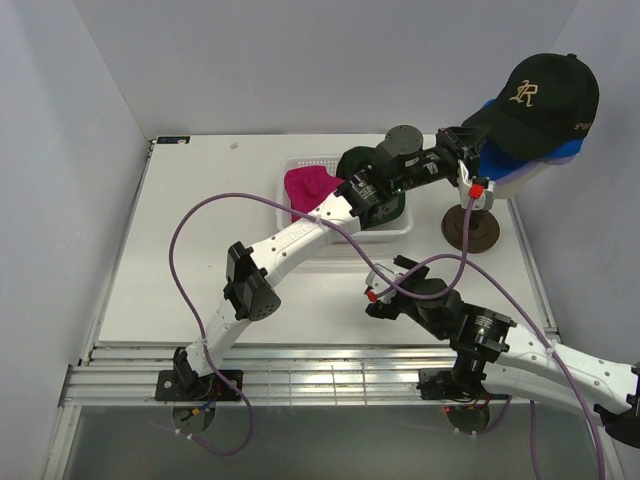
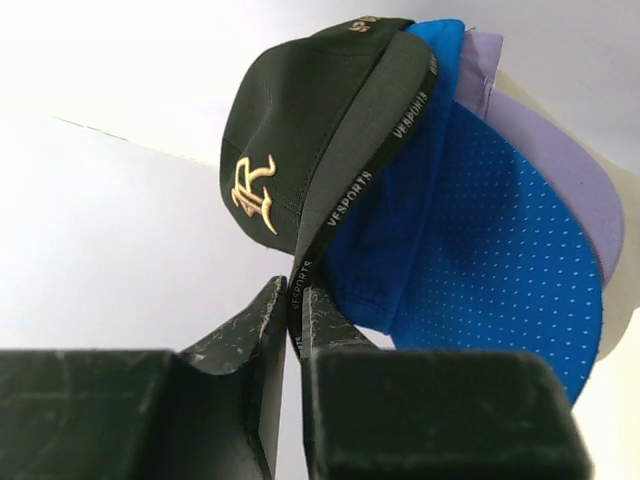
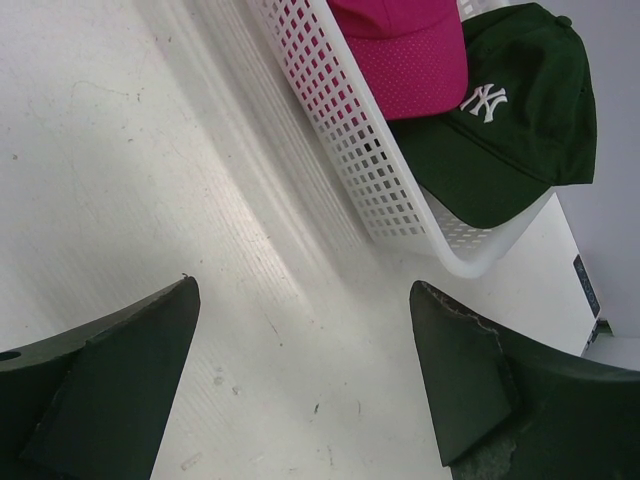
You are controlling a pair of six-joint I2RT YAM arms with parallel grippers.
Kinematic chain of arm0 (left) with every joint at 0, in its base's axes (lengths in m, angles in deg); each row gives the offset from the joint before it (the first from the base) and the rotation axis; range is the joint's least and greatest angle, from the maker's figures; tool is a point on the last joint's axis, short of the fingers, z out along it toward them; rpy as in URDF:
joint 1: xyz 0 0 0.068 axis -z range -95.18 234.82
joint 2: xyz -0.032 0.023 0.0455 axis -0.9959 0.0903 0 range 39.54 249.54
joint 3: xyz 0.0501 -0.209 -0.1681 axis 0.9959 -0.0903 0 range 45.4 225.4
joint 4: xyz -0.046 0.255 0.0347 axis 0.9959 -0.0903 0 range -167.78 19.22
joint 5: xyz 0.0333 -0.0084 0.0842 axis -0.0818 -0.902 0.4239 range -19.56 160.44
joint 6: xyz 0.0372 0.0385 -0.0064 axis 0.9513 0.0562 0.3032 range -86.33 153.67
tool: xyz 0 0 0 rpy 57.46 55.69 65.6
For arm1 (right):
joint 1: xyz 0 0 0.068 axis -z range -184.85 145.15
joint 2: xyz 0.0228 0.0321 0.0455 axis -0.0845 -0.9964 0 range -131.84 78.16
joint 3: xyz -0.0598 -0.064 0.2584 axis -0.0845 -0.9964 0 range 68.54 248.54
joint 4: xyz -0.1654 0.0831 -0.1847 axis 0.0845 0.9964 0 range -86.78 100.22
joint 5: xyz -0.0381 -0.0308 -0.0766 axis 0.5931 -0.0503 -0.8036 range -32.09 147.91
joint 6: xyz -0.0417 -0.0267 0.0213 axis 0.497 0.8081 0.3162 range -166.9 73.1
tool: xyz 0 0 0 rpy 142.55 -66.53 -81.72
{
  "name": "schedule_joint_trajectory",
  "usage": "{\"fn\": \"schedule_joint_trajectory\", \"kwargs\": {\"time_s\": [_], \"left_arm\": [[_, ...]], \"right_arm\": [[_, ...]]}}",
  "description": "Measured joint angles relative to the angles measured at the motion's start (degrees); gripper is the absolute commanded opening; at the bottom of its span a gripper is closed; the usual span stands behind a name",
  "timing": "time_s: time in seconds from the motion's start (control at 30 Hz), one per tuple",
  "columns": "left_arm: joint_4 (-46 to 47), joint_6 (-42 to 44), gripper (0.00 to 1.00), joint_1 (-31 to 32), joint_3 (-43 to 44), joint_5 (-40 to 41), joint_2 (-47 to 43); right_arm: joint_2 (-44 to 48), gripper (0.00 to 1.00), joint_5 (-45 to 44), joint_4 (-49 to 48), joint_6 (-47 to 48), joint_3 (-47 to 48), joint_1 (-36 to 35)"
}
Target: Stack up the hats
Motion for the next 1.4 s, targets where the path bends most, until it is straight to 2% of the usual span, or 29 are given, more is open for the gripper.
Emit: {"fn": "schedule_joint_trajectory", "kwargs": {"time_s": [0.07,0.2,0.73,1.07,1.4], "left_arm": [[0.3,0.3,0.17,-0.1,-0.1,0.1,0.0],[1.5,1.2,0.0,-0.4,-1.1,0.1,0.0],[11.6,1.5,0.0,-1.8,-4.6,-3.5,0.0],[14.9,-0.3,0.0,-2.4,-5.5,-6.1,0.0],[17.5,-1.8,0.0,-4.1,-13.8,-8.7,-0.7]], "right_arm": [[0.1,0.91,0.0,0.0,-0.2,0.0,0.0],[0.1,0.9,0.0,0.0,-0.2,0.0,0.0],[-1.2,0.9,0.0,0.3,-0.5,0.0,-0.2],[-2.1,0.89,-0.2,0.4,-0.6,0.0,-0.2],[-2.1,0.9,-0.6,0.4,-0.6,0.0,-0.2]]}}
